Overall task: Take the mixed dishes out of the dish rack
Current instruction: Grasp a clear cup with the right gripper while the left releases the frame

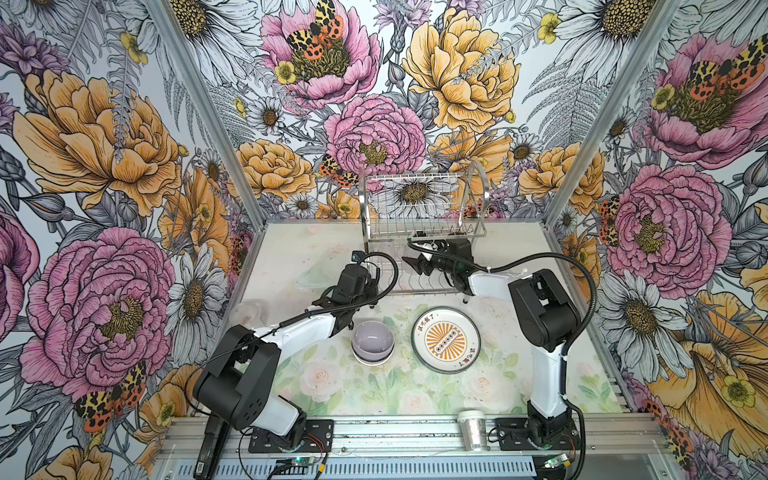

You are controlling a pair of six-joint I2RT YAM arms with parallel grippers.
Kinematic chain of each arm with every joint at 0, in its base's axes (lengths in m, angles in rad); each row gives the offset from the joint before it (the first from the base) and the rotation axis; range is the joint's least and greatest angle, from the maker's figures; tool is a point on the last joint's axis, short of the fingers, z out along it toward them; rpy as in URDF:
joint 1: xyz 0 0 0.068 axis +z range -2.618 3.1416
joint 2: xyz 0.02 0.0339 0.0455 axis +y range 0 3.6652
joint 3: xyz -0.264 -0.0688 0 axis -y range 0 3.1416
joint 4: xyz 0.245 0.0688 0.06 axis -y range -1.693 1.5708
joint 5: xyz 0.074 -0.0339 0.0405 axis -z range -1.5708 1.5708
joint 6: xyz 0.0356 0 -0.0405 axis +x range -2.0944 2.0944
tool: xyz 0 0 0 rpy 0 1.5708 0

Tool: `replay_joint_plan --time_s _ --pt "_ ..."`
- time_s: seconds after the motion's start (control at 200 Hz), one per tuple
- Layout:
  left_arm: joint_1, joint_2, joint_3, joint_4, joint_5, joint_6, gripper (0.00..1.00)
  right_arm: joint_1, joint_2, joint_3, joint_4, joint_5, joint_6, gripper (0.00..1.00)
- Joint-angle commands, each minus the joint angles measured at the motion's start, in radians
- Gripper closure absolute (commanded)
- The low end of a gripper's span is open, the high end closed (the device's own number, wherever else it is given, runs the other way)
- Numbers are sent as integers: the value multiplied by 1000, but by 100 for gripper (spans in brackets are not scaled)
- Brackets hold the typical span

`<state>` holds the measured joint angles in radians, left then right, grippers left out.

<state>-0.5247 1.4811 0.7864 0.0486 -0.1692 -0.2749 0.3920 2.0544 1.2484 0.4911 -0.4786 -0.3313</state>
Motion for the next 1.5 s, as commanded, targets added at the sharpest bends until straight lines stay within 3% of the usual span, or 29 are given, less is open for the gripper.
replay_joint_plan --time_s 0.0,0.325,0.515,0.936,1.086,1.496 --pt "-24 -6 29 -2 28 -29 88 -7 -19 -19 -6 -25 24 34" --pt "-33 -7 50 -19 17 -33 80 -8 -56 -58 109 -59 146 74" --pt "-41 -9 62 -18 12 -32 65 -7 -87 -103 223 -56 244 100" --pt "-63 -93 49 -19 -33 -28 8 13 -185 -230 373 4 370 100" --pt "-73 -135 30 -20 -70 -30 1 42 -215 -280 400 38 383 100" --pt "-77 -268 -25 -72 -92 -56 1 109 -283 -400 450 115 420 100"
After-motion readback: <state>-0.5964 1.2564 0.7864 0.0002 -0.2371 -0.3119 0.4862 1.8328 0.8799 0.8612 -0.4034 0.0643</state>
